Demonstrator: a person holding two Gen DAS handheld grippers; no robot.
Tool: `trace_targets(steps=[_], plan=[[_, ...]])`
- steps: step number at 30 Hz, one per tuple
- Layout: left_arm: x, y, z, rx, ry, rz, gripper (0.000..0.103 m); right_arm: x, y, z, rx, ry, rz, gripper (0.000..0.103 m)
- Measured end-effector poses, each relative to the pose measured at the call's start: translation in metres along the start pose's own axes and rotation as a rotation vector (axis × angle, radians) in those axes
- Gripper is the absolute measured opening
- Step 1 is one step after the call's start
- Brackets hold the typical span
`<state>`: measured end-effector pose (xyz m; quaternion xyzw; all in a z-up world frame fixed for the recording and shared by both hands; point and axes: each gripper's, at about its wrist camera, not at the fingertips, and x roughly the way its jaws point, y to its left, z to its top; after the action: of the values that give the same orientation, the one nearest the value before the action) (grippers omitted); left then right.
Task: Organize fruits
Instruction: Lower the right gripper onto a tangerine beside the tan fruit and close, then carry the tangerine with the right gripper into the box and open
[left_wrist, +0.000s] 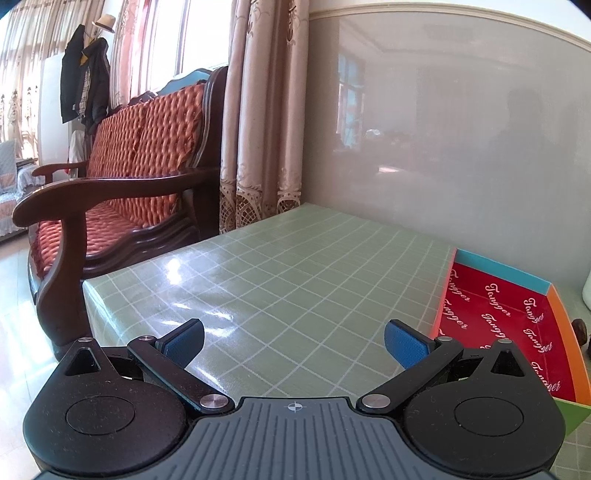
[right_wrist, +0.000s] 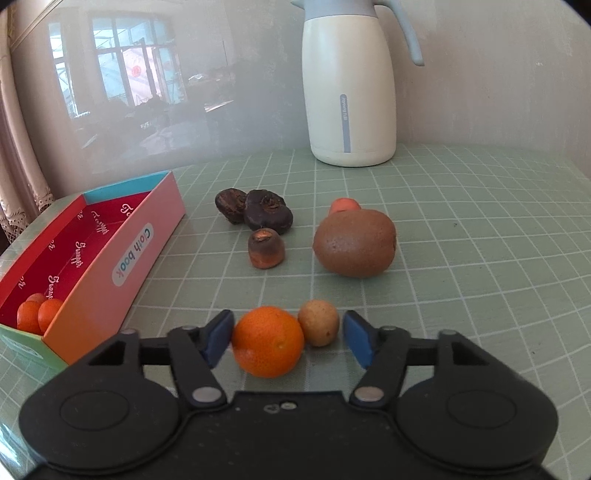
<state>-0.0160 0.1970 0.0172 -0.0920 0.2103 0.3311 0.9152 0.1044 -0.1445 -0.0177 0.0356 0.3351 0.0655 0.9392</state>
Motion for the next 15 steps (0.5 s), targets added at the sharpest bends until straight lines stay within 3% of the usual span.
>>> trace_targets(steps=[3,5,7,15], plan=[[0.0,-0.002,0.0,0.003,0.001,-0.005,0.103,-0.006,0.003,-0.001,-0.05,-0.033,-0.029,0.082],[0.0,-0.004,0.0,0.004,0.003,-0.01,0.103,-0.011,0.004,-0.002,-0.074,-0.059,-0.028,0.075],[0.0,-0.006,0.0,0.006,0.004,-0.015,0.103,-0.017,0.005,-0.002,-0.08,-0.078,0.013,0.045],[-0.001,-0.008,-0.001,0.015,0.004,-0.016,0.103,-0.018,0.015,-0.006,-0.123,-0.064,0.061,0.038]])
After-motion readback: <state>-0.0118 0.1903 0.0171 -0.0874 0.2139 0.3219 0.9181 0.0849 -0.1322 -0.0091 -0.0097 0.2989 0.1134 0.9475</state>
